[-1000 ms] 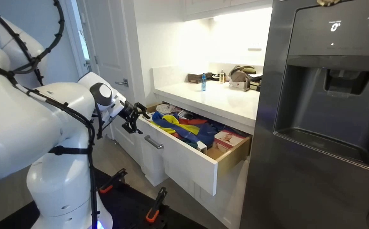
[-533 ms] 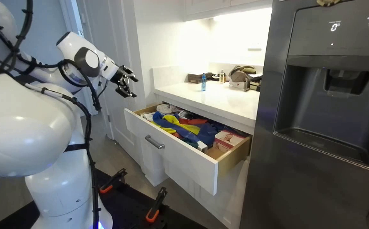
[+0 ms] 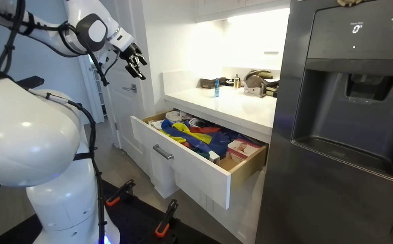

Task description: Open the drawer

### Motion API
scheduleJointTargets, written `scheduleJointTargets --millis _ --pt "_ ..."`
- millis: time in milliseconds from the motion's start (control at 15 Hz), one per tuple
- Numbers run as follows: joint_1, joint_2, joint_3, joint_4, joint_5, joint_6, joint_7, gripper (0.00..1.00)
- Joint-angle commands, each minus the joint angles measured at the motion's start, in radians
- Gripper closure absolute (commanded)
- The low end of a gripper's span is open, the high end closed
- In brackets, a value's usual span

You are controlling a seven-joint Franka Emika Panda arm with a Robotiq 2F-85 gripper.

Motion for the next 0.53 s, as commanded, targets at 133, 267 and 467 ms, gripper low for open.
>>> scheduleJointTargets --millis 133,267,467 --pt "-0.03 0.077 -0.034 0.041 0.14 -0.169 -0.148 0.0" --pt "-0.029 0.089 -0.035 0.041 0.141 -0.179 -0.15 0.0" --pt "-0.029 0.091 -0.033 0.041 0.141 -0.18 -0.15 0.0"
